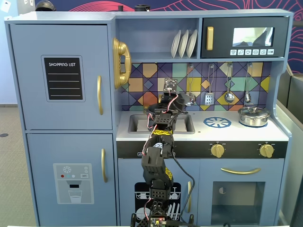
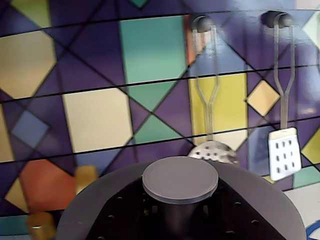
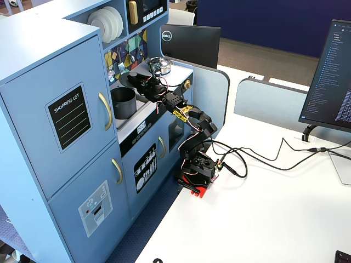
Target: Pick up the lid from the counter and put it on the gray recipient
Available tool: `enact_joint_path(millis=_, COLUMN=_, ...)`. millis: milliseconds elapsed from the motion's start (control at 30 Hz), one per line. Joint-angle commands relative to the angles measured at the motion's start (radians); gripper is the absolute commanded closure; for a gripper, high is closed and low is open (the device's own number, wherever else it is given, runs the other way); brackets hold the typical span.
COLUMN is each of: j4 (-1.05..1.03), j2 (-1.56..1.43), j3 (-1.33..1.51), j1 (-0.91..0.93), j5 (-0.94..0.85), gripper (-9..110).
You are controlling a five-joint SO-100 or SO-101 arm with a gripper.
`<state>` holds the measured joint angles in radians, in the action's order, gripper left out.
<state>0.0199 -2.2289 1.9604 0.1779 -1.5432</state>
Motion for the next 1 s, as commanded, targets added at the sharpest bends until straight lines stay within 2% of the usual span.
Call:
enact_joint_path(millis=0, j4=-0.002, j2=-0.066, j3=-0.011, j1=-0.058, j5=-0.011, gripper=102)
enact_joint_path(millis=967, j4=0.110, j2=0.107, j3=0.046, j1=-0.133, j5=-0.018, gripper=102)
